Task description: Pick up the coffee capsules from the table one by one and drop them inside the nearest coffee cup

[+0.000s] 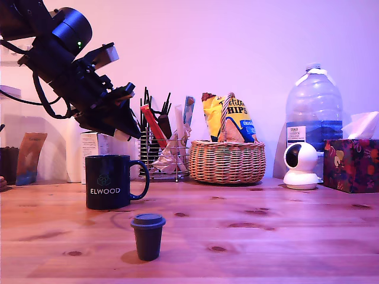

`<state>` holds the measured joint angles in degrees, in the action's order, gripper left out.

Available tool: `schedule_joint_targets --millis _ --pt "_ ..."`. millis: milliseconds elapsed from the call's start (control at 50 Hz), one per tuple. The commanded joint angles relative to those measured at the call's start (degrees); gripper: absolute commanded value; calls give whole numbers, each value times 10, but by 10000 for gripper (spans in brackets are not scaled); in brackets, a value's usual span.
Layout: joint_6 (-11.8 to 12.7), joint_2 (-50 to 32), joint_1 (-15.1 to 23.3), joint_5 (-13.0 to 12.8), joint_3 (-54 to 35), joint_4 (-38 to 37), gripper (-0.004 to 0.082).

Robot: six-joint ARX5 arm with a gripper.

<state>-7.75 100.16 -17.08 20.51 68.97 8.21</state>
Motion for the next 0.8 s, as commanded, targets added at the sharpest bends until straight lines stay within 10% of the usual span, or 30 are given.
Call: schedule_joint_targets --millis 0,780 --pt "2 -30 11 1 -4 -5 201" --pt "2 -58 68 0 -3 25 198"
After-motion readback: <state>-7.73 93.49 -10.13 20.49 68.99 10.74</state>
